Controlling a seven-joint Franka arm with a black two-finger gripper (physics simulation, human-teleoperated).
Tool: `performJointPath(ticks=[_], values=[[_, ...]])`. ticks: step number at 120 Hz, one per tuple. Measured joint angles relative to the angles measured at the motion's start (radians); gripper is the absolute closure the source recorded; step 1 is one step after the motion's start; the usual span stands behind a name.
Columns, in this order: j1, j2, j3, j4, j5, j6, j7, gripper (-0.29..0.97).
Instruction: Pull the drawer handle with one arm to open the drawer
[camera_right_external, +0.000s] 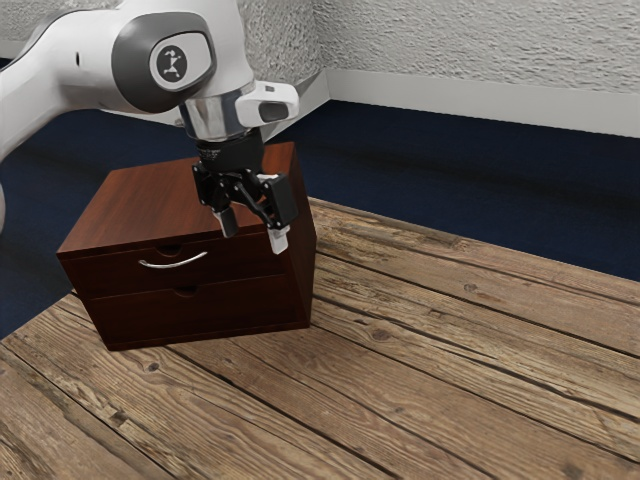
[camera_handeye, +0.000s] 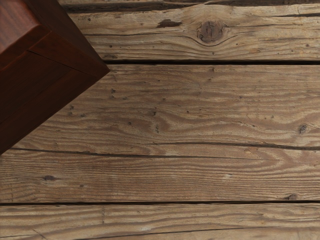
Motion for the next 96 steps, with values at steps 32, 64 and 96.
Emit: performJointPath(ticks=[32, 64, 96], values=[[-0.002, 0.000, 0.000, 0.103, 0.005, -0.026, -0.002, 0.00], [0.000, -0.016, 0.002, 0.193, 0.008, -0.139, -0.004, 0.00], [-0.007, -0.031, 0.006, 0.065, 0.020, -0.105, 0.004, 0.00]])
